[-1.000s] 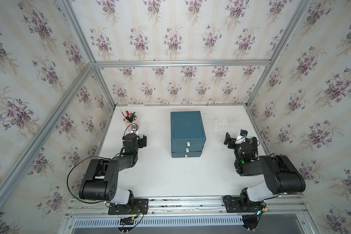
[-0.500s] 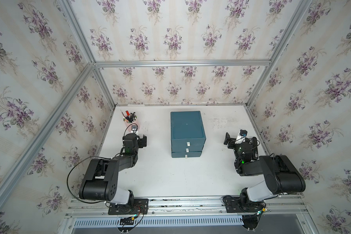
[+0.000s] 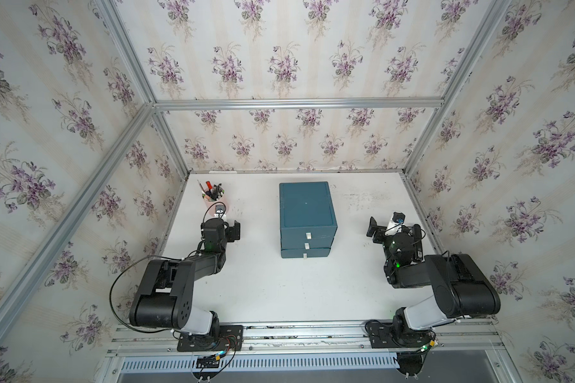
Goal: Place the umbrella in the drawer by color
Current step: Reset both arms
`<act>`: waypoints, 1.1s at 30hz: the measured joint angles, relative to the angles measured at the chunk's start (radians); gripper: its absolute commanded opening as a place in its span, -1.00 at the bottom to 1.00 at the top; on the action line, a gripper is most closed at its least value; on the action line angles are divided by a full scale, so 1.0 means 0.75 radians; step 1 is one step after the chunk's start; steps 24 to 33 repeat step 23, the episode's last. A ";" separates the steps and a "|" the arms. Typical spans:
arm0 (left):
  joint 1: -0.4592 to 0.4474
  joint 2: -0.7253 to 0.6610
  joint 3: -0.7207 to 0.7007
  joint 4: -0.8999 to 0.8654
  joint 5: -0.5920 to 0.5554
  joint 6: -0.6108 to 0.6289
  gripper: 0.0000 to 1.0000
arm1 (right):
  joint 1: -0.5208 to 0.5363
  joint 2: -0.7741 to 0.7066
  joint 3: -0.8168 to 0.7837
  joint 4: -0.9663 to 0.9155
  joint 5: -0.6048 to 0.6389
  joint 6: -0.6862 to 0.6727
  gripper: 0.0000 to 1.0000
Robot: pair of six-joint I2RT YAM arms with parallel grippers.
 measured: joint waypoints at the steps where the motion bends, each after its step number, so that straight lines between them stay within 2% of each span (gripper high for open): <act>1: 0.000 0.000 0.000 0.000 0.000 0.000 1.00 | 0.000 0.000 0.000 0.000 0.000 0.000 1.00; 33: 0.000 0.000 0.001 0.000 0.000 0.001 1.00 | 0.000 0.008 0.014 -0.005 -0.017 -0.001 1.00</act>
